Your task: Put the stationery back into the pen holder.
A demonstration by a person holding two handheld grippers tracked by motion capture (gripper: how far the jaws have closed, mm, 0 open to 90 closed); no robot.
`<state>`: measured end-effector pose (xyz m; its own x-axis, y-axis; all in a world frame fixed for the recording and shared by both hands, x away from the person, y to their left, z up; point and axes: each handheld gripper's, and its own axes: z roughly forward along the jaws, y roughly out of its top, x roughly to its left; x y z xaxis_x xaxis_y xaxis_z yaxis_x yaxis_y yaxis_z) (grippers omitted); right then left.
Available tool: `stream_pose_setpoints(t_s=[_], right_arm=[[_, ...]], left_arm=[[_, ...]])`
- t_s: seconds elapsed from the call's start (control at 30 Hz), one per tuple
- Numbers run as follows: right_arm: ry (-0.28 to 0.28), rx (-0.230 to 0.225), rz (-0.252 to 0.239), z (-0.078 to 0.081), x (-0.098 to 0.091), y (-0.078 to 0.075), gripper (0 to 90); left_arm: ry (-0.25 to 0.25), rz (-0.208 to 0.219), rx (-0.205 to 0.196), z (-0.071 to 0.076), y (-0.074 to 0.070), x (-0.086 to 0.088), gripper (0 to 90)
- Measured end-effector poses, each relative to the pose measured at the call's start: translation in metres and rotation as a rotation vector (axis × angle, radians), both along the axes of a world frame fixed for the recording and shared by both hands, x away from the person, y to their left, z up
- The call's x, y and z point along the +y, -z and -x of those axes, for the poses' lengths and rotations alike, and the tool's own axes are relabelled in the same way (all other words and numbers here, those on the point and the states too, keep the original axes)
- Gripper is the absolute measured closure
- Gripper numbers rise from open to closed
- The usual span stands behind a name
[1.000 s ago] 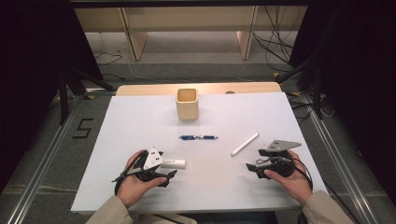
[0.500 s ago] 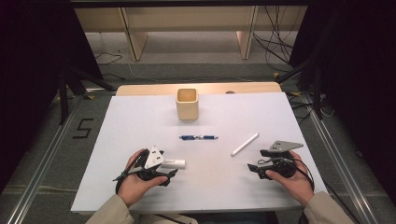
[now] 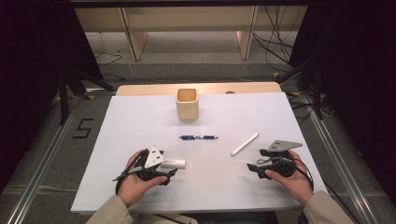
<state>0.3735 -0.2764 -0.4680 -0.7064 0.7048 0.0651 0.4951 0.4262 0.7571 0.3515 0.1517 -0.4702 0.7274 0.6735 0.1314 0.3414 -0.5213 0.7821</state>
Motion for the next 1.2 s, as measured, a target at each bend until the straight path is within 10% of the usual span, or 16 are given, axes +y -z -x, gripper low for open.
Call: stream_pose_setpoints(t_s=[0.53, 1.2], right_arm=[[-0.013, -0.007, 0.004, 0.003, -0.002, 0.0, 19.9], [-0.013, -0.002, 0.02, 0.002, 0.0, 0.001, 20.5]], left_arm=[[0.032, -0.075, -0.011, -0.001, -0.005, -0.003, 30.0], [0.052, -0.069, -0.005, -0.008, -0.01, -0.013, 34.6]])
